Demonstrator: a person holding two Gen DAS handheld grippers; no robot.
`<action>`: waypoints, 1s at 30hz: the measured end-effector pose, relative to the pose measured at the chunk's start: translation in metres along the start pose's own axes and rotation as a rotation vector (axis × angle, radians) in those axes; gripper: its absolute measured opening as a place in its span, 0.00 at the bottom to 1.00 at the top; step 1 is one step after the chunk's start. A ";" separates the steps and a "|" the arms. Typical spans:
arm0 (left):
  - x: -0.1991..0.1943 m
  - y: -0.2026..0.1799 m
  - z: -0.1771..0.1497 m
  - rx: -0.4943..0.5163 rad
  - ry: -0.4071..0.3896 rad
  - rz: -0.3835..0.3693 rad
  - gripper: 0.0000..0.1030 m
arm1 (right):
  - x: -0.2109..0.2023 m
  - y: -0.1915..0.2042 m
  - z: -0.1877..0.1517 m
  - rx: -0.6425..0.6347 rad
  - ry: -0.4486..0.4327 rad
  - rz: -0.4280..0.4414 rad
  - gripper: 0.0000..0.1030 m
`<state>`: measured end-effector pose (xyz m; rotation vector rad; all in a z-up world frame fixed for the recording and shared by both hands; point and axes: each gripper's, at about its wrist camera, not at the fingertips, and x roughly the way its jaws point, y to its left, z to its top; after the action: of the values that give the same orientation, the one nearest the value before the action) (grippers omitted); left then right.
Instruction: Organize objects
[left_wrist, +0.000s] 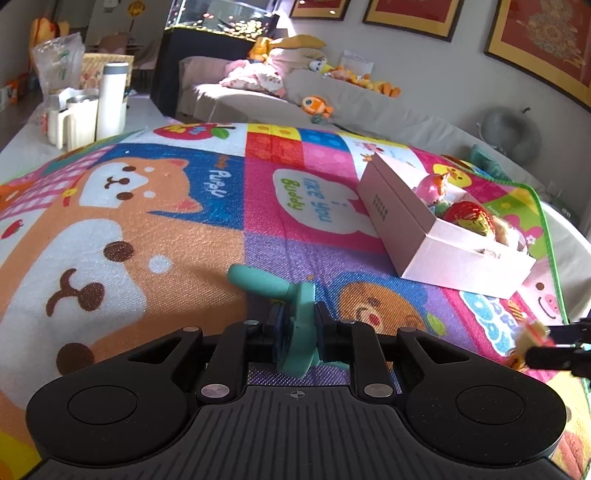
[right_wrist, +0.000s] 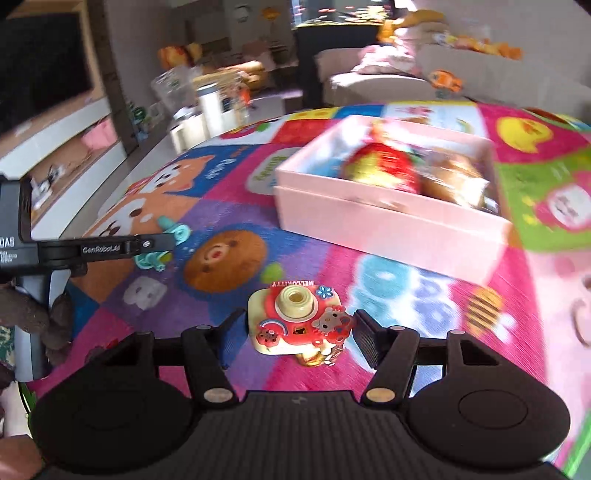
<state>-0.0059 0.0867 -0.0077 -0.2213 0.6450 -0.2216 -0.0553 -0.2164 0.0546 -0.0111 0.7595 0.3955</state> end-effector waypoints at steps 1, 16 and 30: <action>0.000 -0.001 0.000 0.005 0.000 0.005 0.20 | -0.004 -0.003 -0.002 0.009 -0.009 -0.017 0.61; -0.025 -0.102 0.110 0.229 -0.180 -0.121 0.07 | -0.058 -0.031 -0.002 0.059 -0.241 -0.051 0.61; -0.016 -0.130 0.060 0.418 -0.044 -0.179 0.09 | -0.027 -0.038 -0.025 0.055 -0.174 -0.076 0.61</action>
<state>0.0013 -0.0248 0.0829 0.1192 0.5216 -0.5151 -0.0762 -0.2646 0.0491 0.0455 0.5961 0.2989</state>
